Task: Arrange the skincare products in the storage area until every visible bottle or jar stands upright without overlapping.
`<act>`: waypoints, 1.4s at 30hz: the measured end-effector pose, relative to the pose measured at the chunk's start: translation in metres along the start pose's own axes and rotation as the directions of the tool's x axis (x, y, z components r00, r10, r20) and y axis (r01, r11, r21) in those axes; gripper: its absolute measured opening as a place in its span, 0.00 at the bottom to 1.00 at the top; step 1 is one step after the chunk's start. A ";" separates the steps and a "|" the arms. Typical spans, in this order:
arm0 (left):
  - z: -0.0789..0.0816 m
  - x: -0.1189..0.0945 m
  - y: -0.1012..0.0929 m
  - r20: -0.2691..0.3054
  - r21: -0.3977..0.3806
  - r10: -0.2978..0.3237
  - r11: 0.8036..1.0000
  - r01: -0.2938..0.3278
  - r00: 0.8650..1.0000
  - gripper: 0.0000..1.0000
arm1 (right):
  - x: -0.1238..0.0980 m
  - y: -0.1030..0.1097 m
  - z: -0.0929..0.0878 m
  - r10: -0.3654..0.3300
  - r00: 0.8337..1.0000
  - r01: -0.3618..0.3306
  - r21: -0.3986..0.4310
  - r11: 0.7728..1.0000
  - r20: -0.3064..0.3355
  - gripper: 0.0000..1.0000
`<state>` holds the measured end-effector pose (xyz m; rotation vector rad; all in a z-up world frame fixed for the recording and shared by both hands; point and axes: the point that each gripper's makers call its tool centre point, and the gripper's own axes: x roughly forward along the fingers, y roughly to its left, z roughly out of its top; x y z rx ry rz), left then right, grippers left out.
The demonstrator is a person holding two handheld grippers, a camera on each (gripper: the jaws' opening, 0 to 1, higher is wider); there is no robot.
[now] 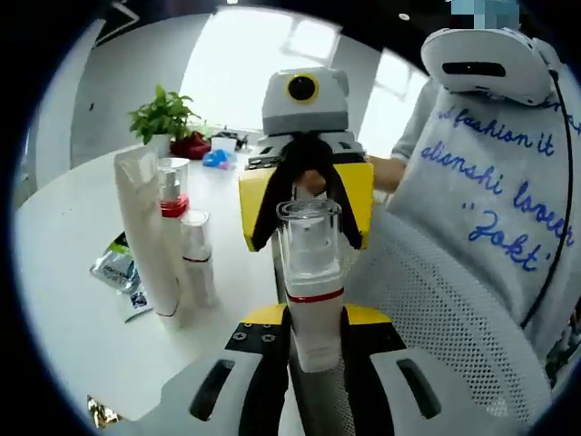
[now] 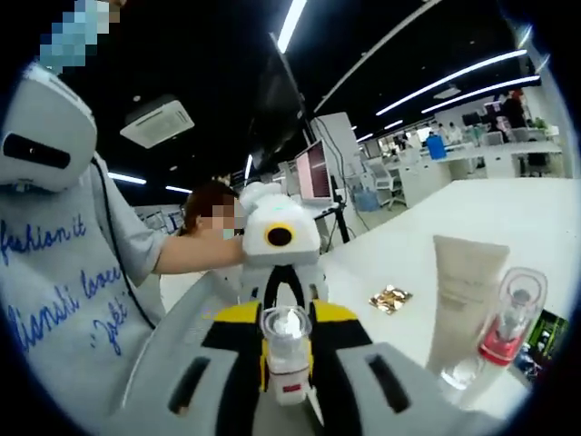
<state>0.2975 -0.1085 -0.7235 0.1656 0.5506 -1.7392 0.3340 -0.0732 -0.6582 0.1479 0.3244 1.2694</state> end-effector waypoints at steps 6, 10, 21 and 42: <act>0.002 0.002 0.021 -0.013 0.036 0.179 0.983 -0.179 0.984 0.19 | -0.003 -0.027 0.000 -0.155 0.988 0.154 0.043 0.987 0.015 0.18; 0.006 0.003 0.033 -0.017 0.011 0.301 0.953 -0.301 0.953 0.22 | -0.004 -0.036 0.001 -0.211 0.977 0.208 0.065 0.976 0.028 0.18; 0.013 -0.015 0.065 0.011 -0.086 0.637 0.769 -0.634 0.771 0.29 | -0.007 -0.059 0.011 -0.360 0.930 0.353 0.095 0.931 0.072 0.19; 0.006 -0.033 0.081 -0.098 0.027 0.831 0.552 -0.834 0.547 0.18 | -0.001 -0.064 0.012 -0.439 0.894 0.426 0.131 0.895 0.087 0.19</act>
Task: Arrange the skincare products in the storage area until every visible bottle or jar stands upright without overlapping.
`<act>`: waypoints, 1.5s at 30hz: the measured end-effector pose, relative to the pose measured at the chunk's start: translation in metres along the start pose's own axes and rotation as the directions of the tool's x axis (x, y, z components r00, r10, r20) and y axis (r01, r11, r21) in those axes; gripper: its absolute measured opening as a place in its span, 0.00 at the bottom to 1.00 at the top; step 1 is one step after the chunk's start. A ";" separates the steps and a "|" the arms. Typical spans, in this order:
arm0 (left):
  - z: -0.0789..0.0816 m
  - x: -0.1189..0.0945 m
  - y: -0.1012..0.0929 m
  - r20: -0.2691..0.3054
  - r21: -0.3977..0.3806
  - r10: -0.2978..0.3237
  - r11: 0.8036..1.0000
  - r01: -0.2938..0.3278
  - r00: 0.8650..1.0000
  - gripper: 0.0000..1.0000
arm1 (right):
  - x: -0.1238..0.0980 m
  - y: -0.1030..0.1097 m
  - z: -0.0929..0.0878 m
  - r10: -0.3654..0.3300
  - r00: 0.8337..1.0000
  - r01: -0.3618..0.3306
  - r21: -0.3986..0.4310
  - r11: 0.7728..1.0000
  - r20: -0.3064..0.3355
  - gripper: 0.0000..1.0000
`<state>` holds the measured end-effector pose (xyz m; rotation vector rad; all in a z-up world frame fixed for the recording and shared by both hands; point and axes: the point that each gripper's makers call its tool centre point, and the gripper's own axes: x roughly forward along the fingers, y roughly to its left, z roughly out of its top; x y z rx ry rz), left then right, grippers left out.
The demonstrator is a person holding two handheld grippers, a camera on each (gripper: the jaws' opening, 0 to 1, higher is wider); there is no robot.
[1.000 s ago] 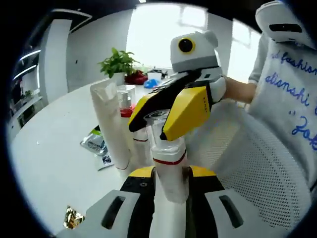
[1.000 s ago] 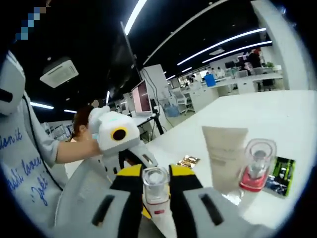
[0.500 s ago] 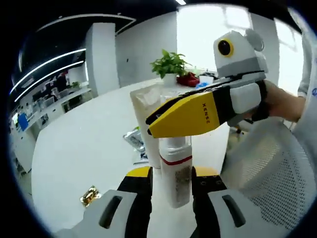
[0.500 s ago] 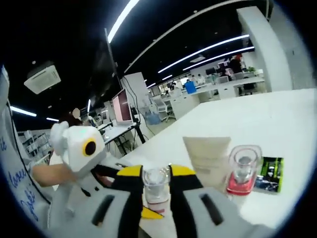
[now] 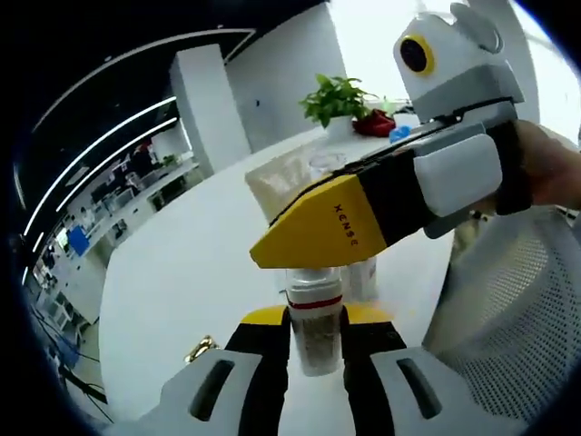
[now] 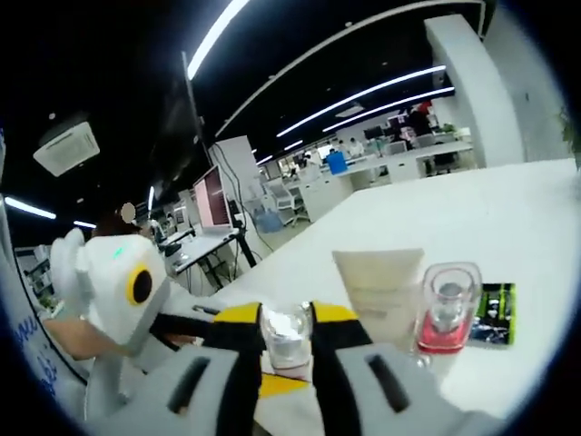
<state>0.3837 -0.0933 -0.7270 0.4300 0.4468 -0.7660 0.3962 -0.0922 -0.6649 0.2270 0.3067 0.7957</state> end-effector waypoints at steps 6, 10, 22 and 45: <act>-0.001 -0.002 0.001 -0.006 0.072 0.005 0.997 -0.005 1.000 0.17 | -0.003 0.003 -0.002 0.014 1.000 -0.014 0.015 1.000 0.000 0.19; -0.004 -0.004 -0.001 -0.018 0.091 -0.054 0.994 0.055 0.998 0.17 | -0.004 0.008 -0.005 0.057 0.998 -0.057 0.031 0.998 -0.006 0.19; -0.006 -0.007 -0.016 0.085 0.037 -0.377 0.926 0.375 0.922 0.16 | -0.011 0.024 0.002 0.189 0.982 -0.188 -0.109 0.976 0.000 0.28; -0.007 -0.003 -0.029 0.158 0.052 -0.552 0.833 0.552 0.819 0.17 | 0.000 0.022 -0.015 0.170 0.981 -0.188 -0.230 0.955 -0.095 0.22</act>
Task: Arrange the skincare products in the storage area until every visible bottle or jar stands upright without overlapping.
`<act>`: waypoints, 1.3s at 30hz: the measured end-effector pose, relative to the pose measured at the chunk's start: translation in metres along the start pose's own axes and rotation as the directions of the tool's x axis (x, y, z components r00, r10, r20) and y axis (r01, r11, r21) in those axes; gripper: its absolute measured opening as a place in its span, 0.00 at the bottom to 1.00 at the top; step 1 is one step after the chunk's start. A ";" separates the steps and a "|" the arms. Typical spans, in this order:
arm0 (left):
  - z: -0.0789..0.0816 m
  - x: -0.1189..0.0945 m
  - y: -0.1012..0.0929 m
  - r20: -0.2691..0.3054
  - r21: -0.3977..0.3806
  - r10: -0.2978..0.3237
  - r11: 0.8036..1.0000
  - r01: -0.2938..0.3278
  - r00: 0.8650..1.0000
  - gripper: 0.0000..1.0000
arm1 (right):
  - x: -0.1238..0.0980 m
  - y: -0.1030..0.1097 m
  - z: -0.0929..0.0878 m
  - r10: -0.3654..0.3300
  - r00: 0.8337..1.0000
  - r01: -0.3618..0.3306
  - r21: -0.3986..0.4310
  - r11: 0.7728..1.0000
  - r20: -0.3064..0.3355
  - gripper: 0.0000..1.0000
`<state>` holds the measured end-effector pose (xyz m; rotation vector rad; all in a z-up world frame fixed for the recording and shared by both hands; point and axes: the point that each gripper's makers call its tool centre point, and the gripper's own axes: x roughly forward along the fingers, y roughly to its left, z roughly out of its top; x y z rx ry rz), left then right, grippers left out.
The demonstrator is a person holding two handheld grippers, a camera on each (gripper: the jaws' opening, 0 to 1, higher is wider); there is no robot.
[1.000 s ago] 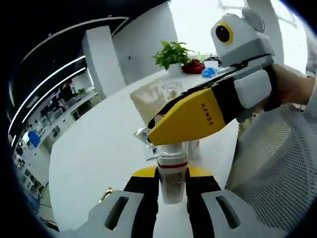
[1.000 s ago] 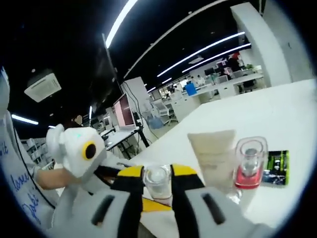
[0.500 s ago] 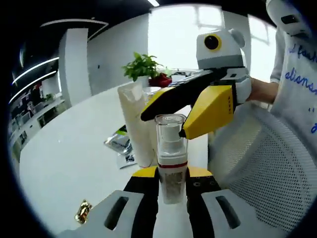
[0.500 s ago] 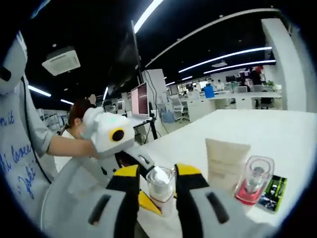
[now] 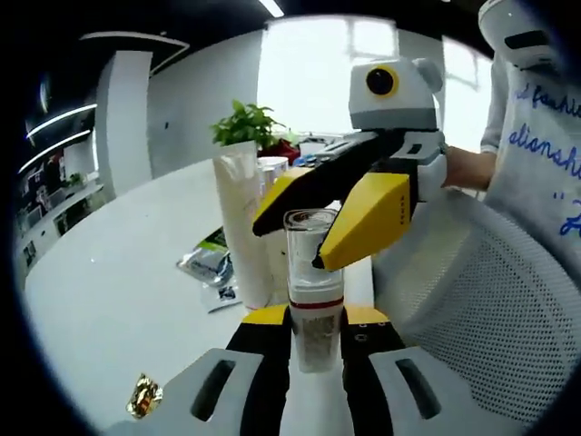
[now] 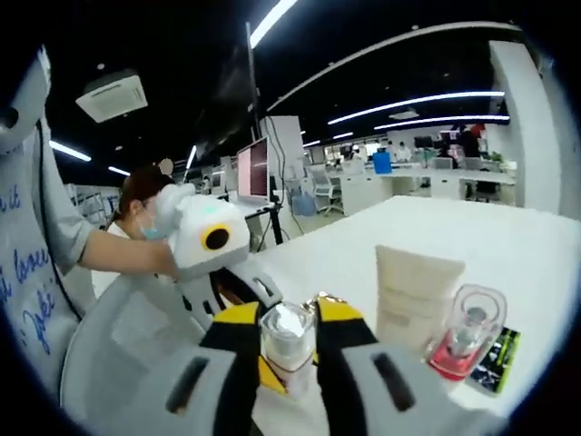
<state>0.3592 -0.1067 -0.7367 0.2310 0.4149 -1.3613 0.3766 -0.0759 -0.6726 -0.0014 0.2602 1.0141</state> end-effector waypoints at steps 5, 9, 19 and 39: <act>-0.005 0.004 0.005 -0.016 0.019 0.027 0.999 -0.026 1.000 0.17 | 0.005 -0.004 -0.005 -0.049 0.998 0.049 -0.005 0.999 -0.025 0.21; -0.010 0.005 0.008 -0.047 0.031 0.047 0.998 -0.046 0.998 0.17 | 0.008 -0.006 -0.010 -0.076 0.996 0.076 -0.005 0.997 -0.046 0.21; -0.016 0.005 0.014 -0.076 0.047 0.075 0.996 -0.072 0.994 0.18 | 0.013 -0.010 -0.022 -0.104 0.990 0.102 -0.026 0.994 -0.097 0.21; -0.029 0.010 0.022 -0.111 0.043 0.104 0.994 -0.100 0.988 0.17 | 0.019 -0.015 -0.035 -0.120 0.982 0.116 -0.035 0.993 -0.146 0.21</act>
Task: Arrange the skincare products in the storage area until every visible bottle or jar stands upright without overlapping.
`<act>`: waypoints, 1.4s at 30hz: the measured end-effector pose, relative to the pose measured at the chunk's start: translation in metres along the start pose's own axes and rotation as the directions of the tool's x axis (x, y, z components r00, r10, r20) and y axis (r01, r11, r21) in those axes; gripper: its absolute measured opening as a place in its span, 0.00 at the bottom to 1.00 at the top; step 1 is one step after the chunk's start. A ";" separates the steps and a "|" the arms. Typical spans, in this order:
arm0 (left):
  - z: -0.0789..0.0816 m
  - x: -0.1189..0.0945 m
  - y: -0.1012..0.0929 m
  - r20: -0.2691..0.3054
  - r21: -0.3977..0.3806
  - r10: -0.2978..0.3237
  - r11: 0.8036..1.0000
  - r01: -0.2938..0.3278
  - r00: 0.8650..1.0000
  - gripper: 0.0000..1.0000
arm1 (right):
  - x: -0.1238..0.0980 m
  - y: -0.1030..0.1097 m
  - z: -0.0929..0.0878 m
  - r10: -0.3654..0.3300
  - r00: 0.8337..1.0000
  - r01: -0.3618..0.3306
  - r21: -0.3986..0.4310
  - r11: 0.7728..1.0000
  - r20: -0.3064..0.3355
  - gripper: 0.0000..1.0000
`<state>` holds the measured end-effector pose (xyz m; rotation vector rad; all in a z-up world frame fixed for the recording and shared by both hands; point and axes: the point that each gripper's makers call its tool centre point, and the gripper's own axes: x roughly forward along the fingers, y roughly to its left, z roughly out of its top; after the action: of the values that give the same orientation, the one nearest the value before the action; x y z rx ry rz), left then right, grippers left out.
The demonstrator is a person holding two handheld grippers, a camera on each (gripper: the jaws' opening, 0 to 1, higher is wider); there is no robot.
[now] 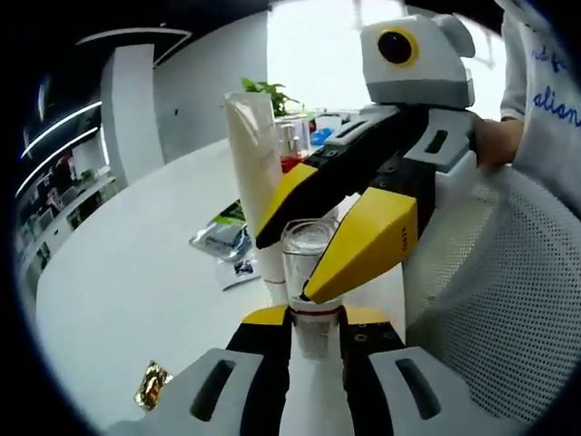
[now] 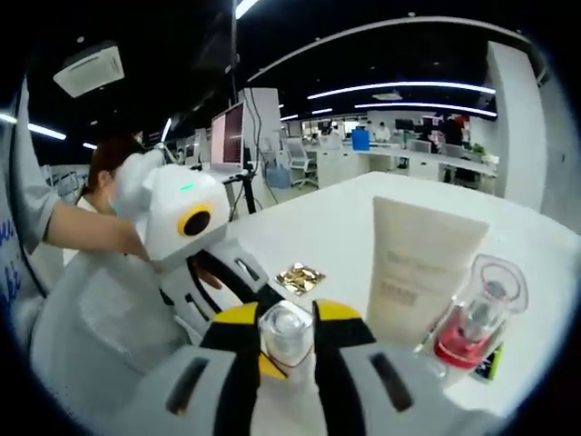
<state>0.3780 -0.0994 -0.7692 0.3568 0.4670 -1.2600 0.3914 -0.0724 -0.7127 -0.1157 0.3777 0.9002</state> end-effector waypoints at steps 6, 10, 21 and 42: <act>0.000 0.000 0.000 0.001 0.013 0.005 1.000 -0.005 1.000 0.17 | 0.001 0.000 0.001 -0.001 1.000 0.001 -0.016 1.000 0.001 0.23; 0.000 0.001 -0.001 0.002 0.025 0.003 1.000 -0.003 1.000 0.17 | 0.002 0.000 0.000 0.004 1.000 -0.004 -0.023 1.000 -0.004 0.26; -0.002 0.001 0.000 -0.009 0.051 0.017 0.999 -0.017 1.000 0.19 | -0.006 0.000 0.004 -0.001 1.000 0.001 -0.034 0.999 0.009 0.28; -0.014 -0.010 -0.002 -0.129 0.058 0.067 0.996 -0.060 0.989 0.21 | -0.043 0.000 -0.002 0.029 0.999 -0.030 -0.046 0.998 -0.023 0.27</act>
<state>0.3719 -0.0845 -0.7754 0.4989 0.5301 -1.1930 0.3667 -0.1048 -0.6987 -0.1634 0.3800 0.9379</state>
